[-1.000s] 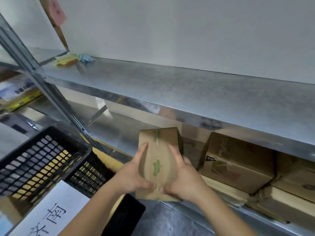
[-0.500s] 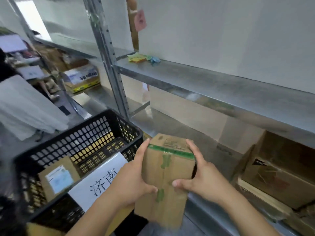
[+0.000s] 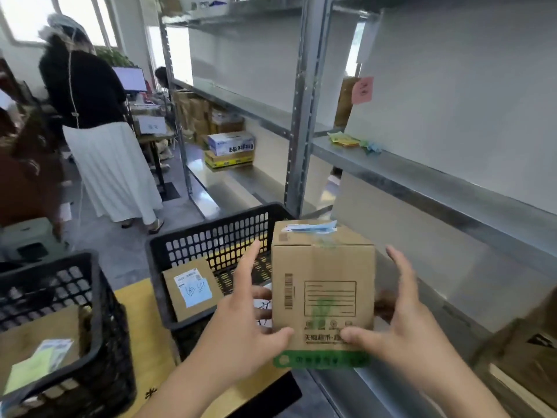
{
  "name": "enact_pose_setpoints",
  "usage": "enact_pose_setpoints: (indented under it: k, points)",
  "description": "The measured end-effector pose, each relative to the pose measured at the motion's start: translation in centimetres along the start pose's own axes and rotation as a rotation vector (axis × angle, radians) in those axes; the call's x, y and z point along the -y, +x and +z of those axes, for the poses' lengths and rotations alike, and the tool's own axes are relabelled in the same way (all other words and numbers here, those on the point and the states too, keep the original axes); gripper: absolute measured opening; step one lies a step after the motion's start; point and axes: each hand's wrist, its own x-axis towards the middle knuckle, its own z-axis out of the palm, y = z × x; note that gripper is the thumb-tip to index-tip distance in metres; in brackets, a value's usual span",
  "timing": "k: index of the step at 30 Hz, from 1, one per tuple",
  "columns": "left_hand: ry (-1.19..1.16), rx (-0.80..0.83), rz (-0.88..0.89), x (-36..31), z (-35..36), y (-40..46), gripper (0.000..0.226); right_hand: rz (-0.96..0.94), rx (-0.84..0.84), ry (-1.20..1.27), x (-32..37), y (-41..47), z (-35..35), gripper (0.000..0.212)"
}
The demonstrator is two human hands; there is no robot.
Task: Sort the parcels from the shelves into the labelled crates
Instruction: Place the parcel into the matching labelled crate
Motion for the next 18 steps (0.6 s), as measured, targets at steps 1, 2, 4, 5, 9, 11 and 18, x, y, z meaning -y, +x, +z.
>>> enact_pose_setpoints:
  k: [1,2,4,5,9,11,18]
  points:
    - [0.06,0.013,0.006,0.4,-0.7,-0.5,0.132,-0.012,0.035,-0.04,0.6,-0.3,0.5,0.141]
    - [0.106,0.012,0.025,0.8,-1.4,-1.0,0.135,-0.044,0.056,-0.063,1.2,-0.5,1.2,0.146]
    - [0.131,0.009,0.05,1.4,-2.7,-1.8,0.132,-0.111,0.073,-0.078,2.5,-0.9,2.4,0.143]
    - [0.111,-0.008,0.067,1.9,-3.3,-2.2,0.127,-0.141,0.076,-0.084,2.8,-1.1,2.9,0.138]
    - [0.023,-0.046,0.115,3.7,-5.3,-3.8,0.075,-0.211,0.105,-0.021,3.7,-1.7,5.0,0.08]
    - [0.031,-0.048,0.126,4.3,-5.7,-4.6,0.058,-0.247,0.073,0.007,4.0,-1.8,6.1,0.051]
    - [0.143,-0.219,0.164,4.7,-6.0,-6.7,0.037,-0.368,-0.059,-0.047,6.2,-1.7,8.8,0.03]
